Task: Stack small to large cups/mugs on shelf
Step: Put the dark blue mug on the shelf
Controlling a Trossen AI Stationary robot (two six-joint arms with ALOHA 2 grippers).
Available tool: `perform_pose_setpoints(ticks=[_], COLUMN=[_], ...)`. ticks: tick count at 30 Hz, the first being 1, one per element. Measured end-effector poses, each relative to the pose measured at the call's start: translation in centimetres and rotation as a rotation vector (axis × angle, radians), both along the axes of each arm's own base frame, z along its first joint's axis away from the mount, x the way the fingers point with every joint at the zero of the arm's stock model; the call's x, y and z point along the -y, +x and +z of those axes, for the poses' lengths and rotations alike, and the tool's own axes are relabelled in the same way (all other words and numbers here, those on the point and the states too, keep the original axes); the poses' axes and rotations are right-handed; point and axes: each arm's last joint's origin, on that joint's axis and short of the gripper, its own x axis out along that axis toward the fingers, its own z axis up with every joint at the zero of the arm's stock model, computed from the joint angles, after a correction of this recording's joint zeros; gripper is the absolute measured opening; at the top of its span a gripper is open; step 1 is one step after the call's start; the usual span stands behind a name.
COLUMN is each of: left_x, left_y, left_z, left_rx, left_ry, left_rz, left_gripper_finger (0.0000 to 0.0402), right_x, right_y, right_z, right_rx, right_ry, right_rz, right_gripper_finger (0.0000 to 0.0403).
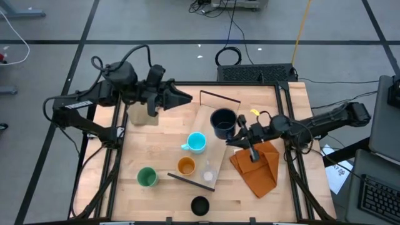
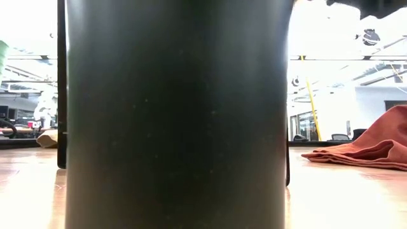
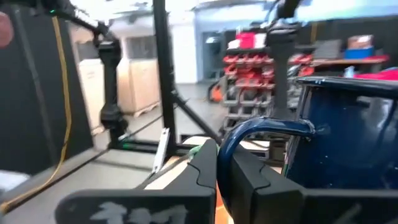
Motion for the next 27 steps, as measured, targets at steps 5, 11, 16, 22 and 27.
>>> perform_pose_setpoints(ticks=[5,11,16,22,27], left_x=[0.4,0.4,1.1,1.6,1.6], left_y=[-0.2,-0.2,-0.3,-0.3,-0.4], left_z=[0.2,0.2,0.5,1.2,1.7], left_rx=[0.010,0.000,0.032,0.114,0.158], left_ry=[-0.008,-0.048,-0.063,-0.043,-0.062], left_rz=[0.005,-0.003,-0.018,0.047,0.048], left_gripper_finger=[0.0088,0.0088,0.0088,0.0088,0.0088], right_x=[-0.6,-2.6,-3.8,-4.0,-3.9], right_y=[-1.8,-2.8,-3.9,-4.7,-4.8], right_z=[-2.0,-4.5,-6.1,-6.8,-8.0], right_rx=[0.038,-0.048,-0.052,0.022,0.029], right_ry=[0.026,0.010,-0.053,-0.101,-0.138], right_rz=[-0.040,0.089,0.154,0.144,0.140], right_gripper_finger=[0.0003,0.0003,0.0003,0.0003,0.0003])
